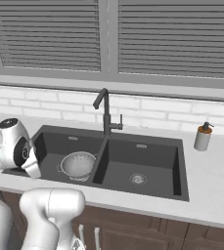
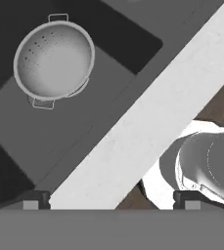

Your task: Put the colander in the sink, put the banana, apple, apple in the colander, and turn on the sink faucet and pour water over the colander.

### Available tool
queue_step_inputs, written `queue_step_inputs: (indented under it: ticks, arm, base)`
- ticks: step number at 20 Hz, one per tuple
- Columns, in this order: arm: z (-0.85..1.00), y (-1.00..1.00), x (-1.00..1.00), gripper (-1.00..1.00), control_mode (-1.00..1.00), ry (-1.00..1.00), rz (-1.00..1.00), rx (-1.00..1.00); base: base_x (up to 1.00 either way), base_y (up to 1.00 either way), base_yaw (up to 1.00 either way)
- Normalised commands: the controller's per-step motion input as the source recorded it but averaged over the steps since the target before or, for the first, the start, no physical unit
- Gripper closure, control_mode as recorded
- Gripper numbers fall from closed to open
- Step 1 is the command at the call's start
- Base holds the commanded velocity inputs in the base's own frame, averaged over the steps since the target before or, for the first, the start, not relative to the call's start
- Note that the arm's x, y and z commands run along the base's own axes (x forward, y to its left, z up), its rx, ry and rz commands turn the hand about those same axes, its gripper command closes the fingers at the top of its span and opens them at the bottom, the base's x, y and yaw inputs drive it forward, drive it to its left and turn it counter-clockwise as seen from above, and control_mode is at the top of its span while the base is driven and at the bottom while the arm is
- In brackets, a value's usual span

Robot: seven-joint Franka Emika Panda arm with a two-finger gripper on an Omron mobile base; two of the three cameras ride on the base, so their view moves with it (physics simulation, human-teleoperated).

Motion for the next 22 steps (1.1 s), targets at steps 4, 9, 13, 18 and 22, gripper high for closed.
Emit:
queue_step_inputs:
  ticks: [4, 9, 13, 18, 22]
  arm:
    - [0.51, 0.65, -0.56, -1.00, -1.00, 0.08, 0.40, -0.18]
    - [0.56, 0.62, -0.41, -1.00, -1.00, 0.03, 0.31, -0.05]
    - [0.42, 0.67, -0.11, -1.00, -1.00, 0.02, 0.33, 0.00]
    - [0.23, 0.62, 0.00, -1.00, -1.00, 0.08, 0.28, 0.00]
    - [0.04, 0.59, -0.08, -1.00, -1.00, 0.12, 0.32, 0.00]
  base:
    - [0.00, 0.00, 0.00]
    - [0.00, 0.00, 0.00]
    - [0.00, 0.00, 0.00]
    - [0.00, 0.00, 0.00]
    - [0.00, 0.00, 0.00]
